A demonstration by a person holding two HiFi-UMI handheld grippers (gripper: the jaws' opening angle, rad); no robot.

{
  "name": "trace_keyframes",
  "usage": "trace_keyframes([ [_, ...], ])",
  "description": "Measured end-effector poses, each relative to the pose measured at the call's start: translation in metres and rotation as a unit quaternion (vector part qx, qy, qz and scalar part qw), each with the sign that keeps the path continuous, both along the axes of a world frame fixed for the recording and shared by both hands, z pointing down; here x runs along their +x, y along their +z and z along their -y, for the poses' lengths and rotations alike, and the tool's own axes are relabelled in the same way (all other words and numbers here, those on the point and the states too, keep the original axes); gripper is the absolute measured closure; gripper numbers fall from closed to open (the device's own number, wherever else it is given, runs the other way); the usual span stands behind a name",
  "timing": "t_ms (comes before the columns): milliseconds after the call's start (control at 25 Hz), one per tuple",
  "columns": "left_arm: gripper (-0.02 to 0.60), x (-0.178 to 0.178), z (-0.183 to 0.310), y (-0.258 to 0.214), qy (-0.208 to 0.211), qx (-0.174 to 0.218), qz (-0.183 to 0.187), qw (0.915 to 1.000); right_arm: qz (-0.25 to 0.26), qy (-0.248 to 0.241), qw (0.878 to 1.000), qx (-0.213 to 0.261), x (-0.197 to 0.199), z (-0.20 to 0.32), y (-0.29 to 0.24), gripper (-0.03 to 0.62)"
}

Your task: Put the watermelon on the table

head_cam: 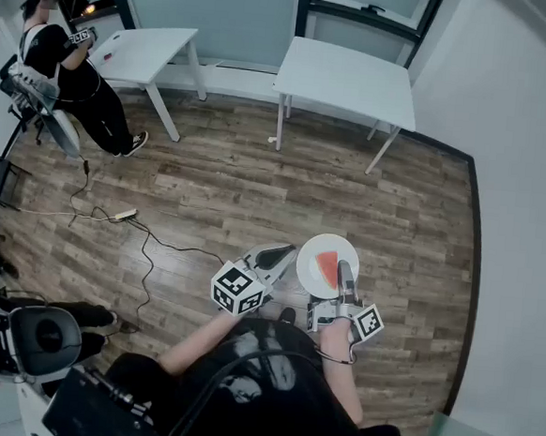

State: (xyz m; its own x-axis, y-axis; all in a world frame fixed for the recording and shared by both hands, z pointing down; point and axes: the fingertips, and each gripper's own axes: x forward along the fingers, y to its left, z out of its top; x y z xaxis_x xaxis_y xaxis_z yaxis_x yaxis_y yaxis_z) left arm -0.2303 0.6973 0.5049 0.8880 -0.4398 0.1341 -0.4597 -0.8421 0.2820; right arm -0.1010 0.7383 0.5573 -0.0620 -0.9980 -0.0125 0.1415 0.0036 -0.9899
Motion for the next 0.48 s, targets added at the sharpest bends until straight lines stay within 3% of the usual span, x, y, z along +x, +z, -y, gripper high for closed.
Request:
trace_keyframes([
  [480,0.577,-0.018,0.011,0.007,0.006,-0.009,-0.006,0.9999,0.004,0.002,1.000,0.017,-0.016,0.013,0.002,0.571],
])
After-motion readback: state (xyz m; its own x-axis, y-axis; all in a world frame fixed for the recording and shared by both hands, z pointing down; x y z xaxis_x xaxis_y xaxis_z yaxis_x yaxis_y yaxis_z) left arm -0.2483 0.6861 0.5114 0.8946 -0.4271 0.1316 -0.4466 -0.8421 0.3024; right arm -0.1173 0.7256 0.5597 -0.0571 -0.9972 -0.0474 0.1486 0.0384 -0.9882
